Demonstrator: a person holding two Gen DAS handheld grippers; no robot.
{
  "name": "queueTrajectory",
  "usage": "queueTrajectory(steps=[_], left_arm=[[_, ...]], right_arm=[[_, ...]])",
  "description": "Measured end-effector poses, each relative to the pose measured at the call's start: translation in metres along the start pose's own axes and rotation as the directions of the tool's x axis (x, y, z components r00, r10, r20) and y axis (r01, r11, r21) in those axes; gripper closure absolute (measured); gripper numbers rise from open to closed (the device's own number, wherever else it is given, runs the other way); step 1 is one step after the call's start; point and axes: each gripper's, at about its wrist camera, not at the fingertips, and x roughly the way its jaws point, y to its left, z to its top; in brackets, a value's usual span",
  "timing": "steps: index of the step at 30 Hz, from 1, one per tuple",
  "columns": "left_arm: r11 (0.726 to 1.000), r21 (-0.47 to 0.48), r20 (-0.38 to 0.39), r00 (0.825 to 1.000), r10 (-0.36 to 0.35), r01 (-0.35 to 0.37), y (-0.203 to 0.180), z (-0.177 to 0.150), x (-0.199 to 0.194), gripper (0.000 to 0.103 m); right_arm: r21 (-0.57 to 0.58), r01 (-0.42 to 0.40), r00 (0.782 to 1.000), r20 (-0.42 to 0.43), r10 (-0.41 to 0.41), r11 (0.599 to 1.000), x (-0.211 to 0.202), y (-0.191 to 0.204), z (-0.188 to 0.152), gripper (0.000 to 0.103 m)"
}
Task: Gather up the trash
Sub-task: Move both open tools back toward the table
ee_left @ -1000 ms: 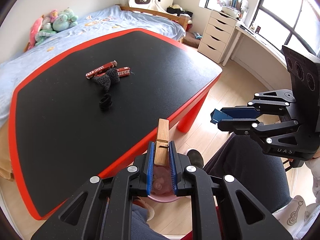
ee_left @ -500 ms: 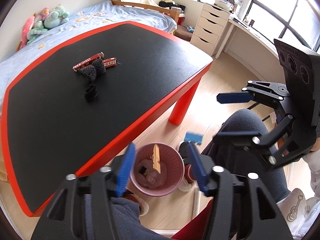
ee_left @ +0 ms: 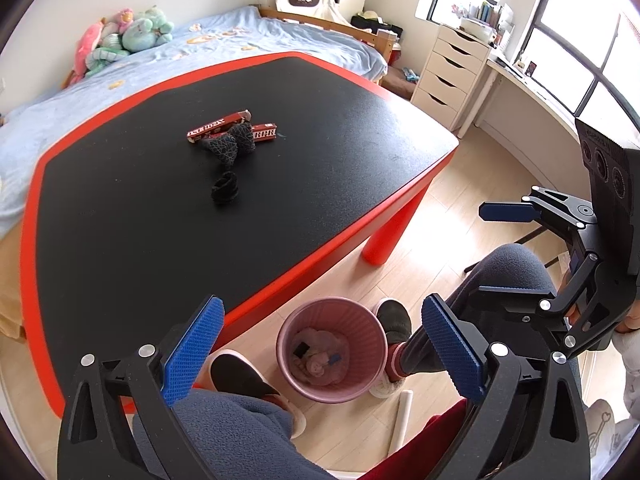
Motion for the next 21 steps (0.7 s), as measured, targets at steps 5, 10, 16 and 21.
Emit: queueTrajectory(steps=[5,10,16,21], left_arm=[[1.000,-0.010,0.007,1.000,0.005,-0.005,0.002,0.001,-0.001,0.008],[1.000,-0.020,0.013,1.000,0.009,-0.009,0.006,0.003,-0.002,0.008],[1.000,-0.025,0.021,1.000,0.015,-0.014,0.012,0.011,-0.002,0.008],[0.999,-0.025,0.036,0.999,0.027,-0.026,0.017,0.020,-0.003,0.008]], right_arm=[[0.005,-0.006,1.000,0.005,0.006,1.000,0.000,-0.001,0.001,0.006],[0.008,-0.016,1.000,0.011,0.016,1.000,-0.001,-0.002,0.006,0.006],[0.001,-0.018,1.000,0.026,0.018,1.000,0.000,-0.004,0.020,0.006],[-0.019,-0.018,0.999,0.043,0.019,1.000,0.001,-0.006,0.039,0.006]])
